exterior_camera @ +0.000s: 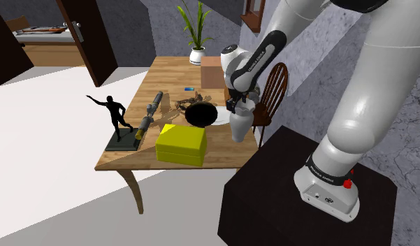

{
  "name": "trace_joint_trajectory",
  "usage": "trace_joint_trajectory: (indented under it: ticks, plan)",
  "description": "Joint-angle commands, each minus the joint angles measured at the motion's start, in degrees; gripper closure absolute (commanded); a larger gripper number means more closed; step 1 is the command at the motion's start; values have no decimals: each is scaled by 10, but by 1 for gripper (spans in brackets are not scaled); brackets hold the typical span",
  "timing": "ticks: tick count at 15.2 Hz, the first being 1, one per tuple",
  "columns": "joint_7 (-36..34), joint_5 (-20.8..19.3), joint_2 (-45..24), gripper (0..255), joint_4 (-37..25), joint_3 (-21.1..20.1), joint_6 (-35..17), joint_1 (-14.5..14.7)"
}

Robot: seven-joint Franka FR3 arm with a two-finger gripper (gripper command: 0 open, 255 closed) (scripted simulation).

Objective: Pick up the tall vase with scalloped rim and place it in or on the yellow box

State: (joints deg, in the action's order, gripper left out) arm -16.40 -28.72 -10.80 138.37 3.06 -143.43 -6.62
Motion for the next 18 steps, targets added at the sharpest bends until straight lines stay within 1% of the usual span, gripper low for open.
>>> trace_joint_trajectory:
  ticks: [1,7,14,15,18]
  plan:
    - [-8,-11,-19,0,-5,5,-14,-1]
    - [-24,-35,-60,0,-8,17,-52,-4]
    - [-24,-35,-60,0,-8,17,-52,-4]
    - [-24,-35,-60,255,-8,17,-52,-4]
    - [-24,-35,-60,255,-8,17,-52,-4]
